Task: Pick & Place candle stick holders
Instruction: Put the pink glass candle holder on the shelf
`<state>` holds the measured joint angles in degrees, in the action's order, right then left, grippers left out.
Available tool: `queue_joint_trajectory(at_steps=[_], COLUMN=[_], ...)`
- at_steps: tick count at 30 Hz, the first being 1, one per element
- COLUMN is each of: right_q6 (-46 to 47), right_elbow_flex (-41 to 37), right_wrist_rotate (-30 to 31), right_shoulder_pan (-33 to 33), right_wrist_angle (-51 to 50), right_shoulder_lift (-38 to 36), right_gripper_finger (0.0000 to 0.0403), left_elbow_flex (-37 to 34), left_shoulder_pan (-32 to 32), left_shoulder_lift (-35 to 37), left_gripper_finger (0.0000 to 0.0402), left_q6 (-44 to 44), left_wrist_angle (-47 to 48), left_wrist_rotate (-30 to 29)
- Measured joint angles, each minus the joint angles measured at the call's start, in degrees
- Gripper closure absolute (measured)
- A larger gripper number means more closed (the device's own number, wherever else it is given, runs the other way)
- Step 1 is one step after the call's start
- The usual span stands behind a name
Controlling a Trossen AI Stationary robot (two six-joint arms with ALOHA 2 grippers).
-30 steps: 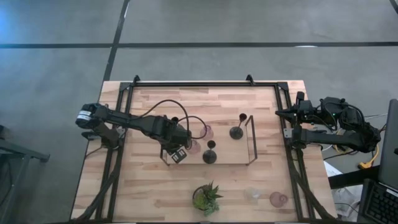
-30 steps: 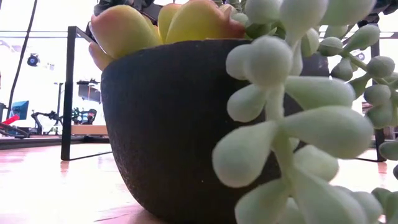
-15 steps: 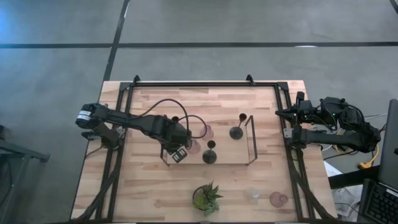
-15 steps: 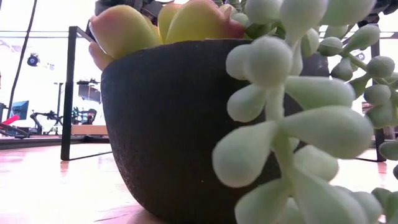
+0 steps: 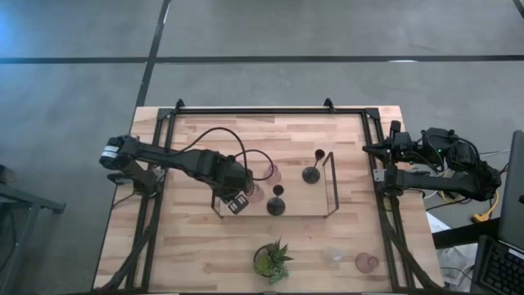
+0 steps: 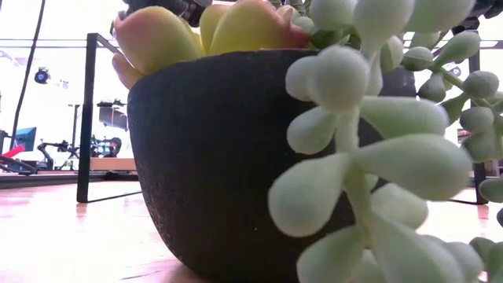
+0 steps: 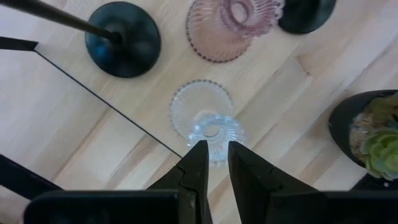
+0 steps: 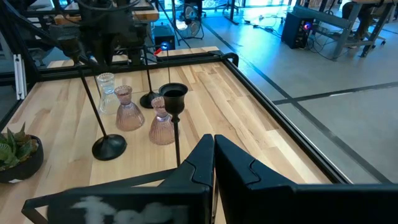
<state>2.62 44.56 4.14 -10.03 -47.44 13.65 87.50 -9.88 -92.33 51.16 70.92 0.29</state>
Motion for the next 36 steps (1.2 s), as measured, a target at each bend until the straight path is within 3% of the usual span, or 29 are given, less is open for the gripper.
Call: queue_joint_trajectory(at_steps=[16, 28, 36], right_q6=[0.0, 0.0, 0.0], right_elbow_flex=[0.0, 0.0, 0.0], right_wrist_rotate=[0.0, 0.0, 0.0], right_shoulder_pan=[0.0, 0.0, 0.0], right_wrist_angle=[0.0, 0.0, 0.0], right_shoulder_lift=[0.0, 0.0, 0.0], right_gripper_finger=[0.0394, 0.0394, 0.0394], left_elbow_flex=[6.0, 6.0, 6.0], left_shoulder_pan=[-4.3, -12.2, -13.9], left_shoulder_lift=[0.0, -3.1, -6.4], left_gripper_finger=[0.0337, 0.0337, 0.0337], left_q6=[2.2, 1.6, -0.5], left_wrist_angle=[0.6, -8.0, -9.8], left_wrist_rotate=[-0.8, -2.3, -3.3])
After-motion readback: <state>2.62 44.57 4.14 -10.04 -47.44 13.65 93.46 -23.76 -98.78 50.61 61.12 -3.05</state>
